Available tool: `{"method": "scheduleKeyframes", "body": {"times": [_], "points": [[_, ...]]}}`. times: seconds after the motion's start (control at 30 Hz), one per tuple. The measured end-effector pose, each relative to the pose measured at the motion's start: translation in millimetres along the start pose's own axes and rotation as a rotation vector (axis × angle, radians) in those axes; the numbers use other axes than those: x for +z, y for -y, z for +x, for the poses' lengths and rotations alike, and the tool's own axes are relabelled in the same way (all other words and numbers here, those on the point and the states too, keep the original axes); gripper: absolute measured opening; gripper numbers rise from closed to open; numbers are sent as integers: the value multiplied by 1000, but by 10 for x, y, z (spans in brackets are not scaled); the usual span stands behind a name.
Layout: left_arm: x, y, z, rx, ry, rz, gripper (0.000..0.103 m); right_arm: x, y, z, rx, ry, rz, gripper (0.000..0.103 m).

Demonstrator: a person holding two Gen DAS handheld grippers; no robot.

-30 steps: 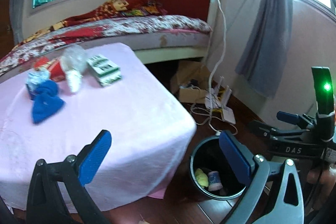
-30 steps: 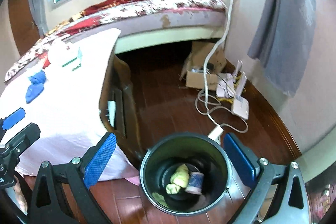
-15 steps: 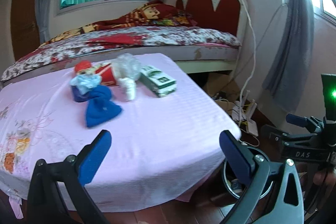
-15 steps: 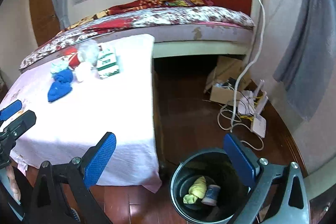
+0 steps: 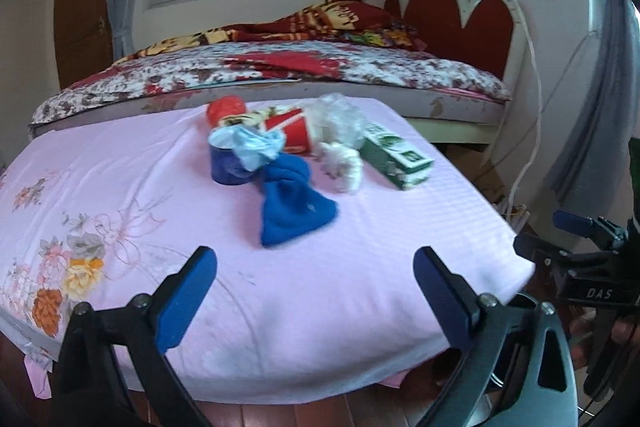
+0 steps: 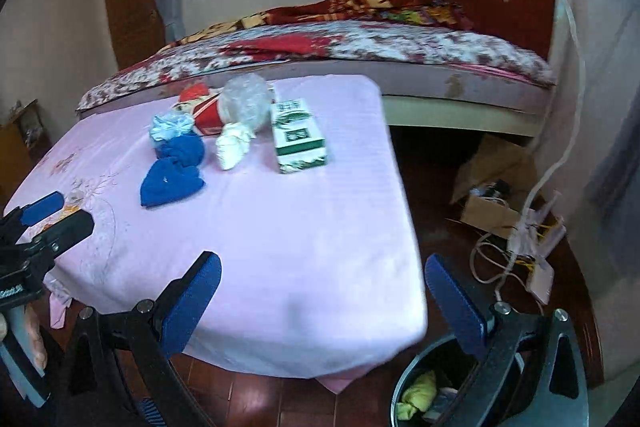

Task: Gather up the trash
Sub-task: 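Grasp the green-and-white milk carton with the right tool while the left tool grasps the blue cloth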

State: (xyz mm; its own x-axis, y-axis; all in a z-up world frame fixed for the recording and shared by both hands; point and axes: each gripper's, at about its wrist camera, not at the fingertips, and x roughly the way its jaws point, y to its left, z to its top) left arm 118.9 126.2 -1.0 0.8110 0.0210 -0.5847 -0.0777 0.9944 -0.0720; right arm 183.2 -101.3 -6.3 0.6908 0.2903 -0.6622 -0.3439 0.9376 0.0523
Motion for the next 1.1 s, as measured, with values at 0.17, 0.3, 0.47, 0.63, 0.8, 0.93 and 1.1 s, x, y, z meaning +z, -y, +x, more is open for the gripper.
{"method": "scheduleKeyframes", "body": {"times": [0.17, 0.3, 0.47, 0.63, 0.8, 0.93, 1.1], "points": [[116, -102, 307, 20, -26, -4, 89, 240, -35, 366, 7, -41, 11, 103], [162, -137, 508, 23, -41, -11, 87, 380, -68, 609, 24, -40, -6, 103], [237, -175, 835, 29, -73, -21, 86, 614, -141, 966, 40, -44, -35, 103], [289, -197, 1075, 25, -93, -32, 84, 781, -174, 1326, 32, -75, -72, 103], [356, -198, 1248, 35, -127, -28, 84, 903, -138, 1604, 27, -104, -74, 102], [374, -200, 1347, 34, -152, -30, 80, 971, -149, 1749, 48, -119, -61, 90], [346, -231, 1468, -16, -222, -56, 48, 975, -234, 1849, 61, -146, -85, 57]]}}
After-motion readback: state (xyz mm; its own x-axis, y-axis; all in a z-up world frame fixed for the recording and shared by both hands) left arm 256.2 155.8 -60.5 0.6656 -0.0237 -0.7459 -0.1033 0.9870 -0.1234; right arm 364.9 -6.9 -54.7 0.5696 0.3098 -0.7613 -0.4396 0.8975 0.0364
